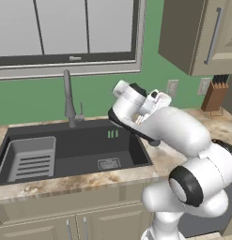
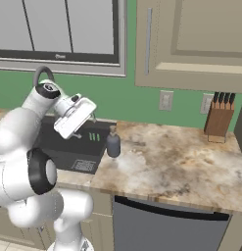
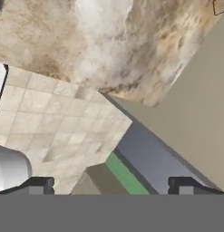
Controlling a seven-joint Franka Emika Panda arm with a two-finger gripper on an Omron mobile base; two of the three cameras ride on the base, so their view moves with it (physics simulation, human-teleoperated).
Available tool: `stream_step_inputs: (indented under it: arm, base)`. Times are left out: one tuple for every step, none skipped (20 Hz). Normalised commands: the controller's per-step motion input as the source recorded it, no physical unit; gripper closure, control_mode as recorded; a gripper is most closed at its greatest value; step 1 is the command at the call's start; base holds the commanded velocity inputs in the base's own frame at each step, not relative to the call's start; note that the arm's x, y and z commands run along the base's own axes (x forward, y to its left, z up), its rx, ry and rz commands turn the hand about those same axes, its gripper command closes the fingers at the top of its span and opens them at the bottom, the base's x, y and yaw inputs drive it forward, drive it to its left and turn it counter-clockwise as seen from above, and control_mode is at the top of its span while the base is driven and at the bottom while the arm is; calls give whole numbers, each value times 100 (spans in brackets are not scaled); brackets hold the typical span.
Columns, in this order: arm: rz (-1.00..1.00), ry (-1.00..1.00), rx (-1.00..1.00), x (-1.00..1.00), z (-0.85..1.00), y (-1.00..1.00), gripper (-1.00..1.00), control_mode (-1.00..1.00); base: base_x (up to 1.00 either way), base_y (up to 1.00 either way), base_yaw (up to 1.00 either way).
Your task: Restock the sink supplies by placing the sponge and soap dispenser on the counter and next to the sink. Make sure the soap dispenser is upright.
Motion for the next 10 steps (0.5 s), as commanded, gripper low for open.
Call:
stream_step_inputs:
  arm:
    - [0,-57,10,-100,64,0,-100,-100]
    - [-1,-58,9,-100,79,0,-100,-100]
    - [-2,-58,8,-100,84,0,-100,-100]
    - [-2,-58,7,-100,86,0,-100,-100]
    - [-3,-57,7,-100,85,0,-100,-100]
    - [-3,-56,8,-100,79,0,-100,-100]
    - [-3,-56,8,-100,71,0,-100,-100]
    - [-3,-56,9,-100,59,0,-100,-100]
    - [-4,-55,10,-100,46,0,-100,-100]
    - [-3,-53,13,-100,29,0,-100,-100]
  base:
    - [0,0,0]
    - [0,0,0]
    - [0,0,0]
    - [0,0,0]
    - [0,0,0]
    - [0,0,0]
    - [0,0,0]
    - [0,0,0]
    - [0,0,0]
    - [0,0,0]
